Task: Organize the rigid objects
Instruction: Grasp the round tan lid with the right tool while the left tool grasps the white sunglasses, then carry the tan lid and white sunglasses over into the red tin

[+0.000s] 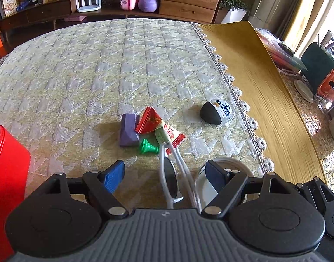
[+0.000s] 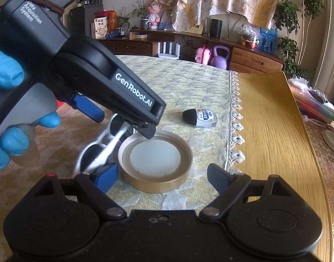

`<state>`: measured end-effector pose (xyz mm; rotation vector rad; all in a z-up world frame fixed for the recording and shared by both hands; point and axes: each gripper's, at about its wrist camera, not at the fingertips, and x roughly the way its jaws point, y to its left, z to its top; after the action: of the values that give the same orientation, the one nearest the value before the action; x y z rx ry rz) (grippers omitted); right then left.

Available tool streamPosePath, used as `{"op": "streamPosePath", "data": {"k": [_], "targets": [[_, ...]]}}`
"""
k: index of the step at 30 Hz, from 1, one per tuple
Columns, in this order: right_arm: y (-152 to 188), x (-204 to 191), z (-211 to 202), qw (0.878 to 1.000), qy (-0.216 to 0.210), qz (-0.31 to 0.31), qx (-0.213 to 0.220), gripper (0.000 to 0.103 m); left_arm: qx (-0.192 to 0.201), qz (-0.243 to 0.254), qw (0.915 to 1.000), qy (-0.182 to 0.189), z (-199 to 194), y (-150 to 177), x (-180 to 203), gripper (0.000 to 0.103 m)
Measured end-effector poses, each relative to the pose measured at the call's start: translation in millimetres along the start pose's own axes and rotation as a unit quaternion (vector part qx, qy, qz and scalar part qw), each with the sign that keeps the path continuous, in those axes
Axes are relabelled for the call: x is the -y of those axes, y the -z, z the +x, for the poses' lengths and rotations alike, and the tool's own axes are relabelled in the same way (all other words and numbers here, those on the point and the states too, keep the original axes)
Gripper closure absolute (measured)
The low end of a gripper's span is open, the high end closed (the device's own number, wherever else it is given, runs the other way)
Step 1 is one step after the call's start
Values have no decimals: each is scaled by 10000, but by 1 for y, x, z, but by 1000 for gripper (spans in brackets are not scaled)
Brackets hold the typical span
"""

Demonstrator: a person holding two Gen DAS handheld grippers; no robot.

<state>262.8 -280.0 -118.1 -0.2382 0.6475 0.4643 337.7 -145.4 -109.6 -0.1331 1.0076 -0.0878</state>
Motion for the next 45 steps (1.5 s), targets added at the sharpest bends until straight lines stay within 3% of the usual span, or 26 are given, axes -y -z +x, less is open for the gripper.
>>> {"op": "streamPosePath", "data": {"k": [2,4,7,10,18,33,39,40,43,45], "targets": [[-1,-3,3,10000,-34,-58,33,17,45,-4,9999,144,-1,2,0,35],[-4,-7,6,9999,-32,-124,59,18,56,34,9996,275,-3,2,1,51],[-7,-10,11,9998,-53,-165,38,22,80,94,9993,351,-8,4,4,63],[-7,-10,14,9999,20,-116,24,27,116,106,9992,378,-11,6,3,66],[1,-9,3,10000,11,6,6,27,204,203,9974,663,-26,16,-3,77],[18,-2,-27,9989,60,451,-80,27,-72,476,9959,771,-36,49,-16,77],[22,0,-27,9986,75,521,-89,27,16,698,9953,667,-38,56,-12,78],[22,0,-27,9985,76,533,-85,27,38,762,9951,623,-39,56,-10,87],[24,0,-28,9985,96,542,-78,27,194,928,9943,490,-43,59,-5,96],[25,0,-29,9983,119,557,-76,27,252,964,9941,419,-45,59,-5,96]]}}
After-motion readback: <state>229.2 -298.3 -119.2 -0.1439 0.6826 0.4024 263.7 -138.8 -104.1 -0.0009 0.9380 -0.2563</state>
